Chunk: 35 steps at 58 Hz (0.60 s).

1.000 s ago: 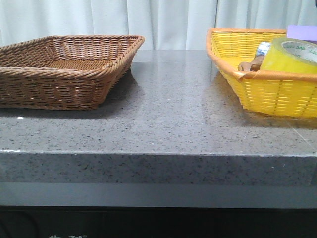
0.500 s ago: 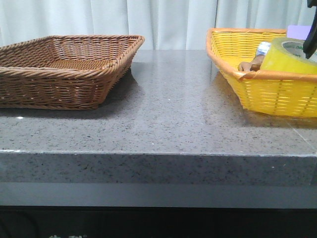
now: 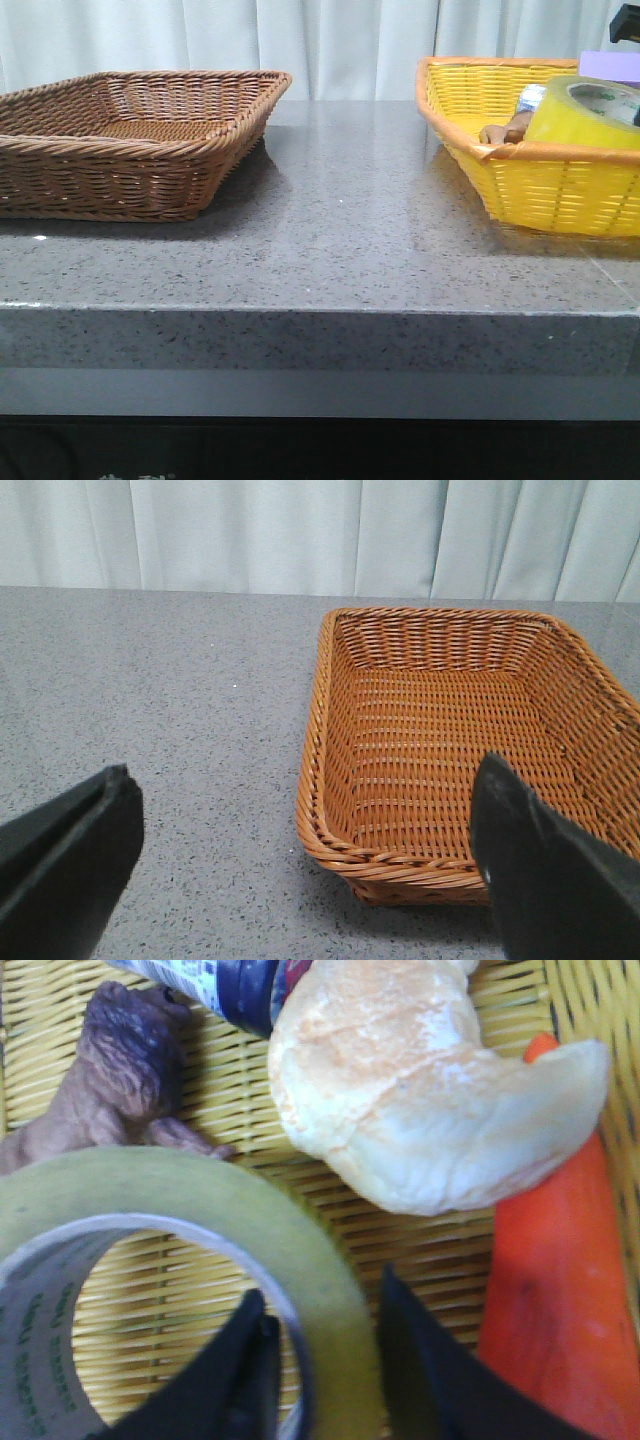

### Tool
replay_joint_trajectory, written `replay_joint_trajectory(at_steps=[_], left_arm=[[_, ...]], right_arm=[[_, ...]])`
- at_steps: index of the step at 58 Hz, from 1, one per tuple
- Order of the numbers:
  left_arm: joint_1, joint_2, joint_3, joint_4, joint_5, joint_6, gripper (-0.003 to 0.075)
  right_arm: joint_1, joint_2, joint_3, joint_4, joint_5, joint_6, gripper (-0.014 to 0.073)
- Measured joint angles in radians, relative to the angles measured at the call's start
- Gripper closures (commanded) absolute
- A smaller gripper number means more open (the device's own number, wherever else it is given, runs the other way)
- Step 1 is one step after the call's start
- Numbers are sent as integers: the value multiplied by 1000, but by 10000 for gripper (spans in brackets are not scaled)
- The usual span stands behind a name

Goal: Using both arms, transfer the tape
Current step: 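Insert the right gripper into the tape roll's hole and grasp it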

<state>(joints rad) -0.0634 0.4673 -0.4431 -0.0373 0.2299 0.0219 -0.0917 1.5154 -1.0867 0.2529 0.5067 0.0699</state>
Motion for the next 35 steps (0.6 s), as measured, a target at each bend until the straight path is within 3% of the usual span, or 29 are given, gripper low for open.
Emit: replay_joint_trajectory(at_steps=[7, 35], left_arm=[[0, 0, 0, 0, 0, 0, 68], [0, 0, 0, 0, 0, 0, 68]], right_arm=[[0, 4, 0, 0, 2, 0, 544], [2, -171, -65, 0, 109, -5, 546]])
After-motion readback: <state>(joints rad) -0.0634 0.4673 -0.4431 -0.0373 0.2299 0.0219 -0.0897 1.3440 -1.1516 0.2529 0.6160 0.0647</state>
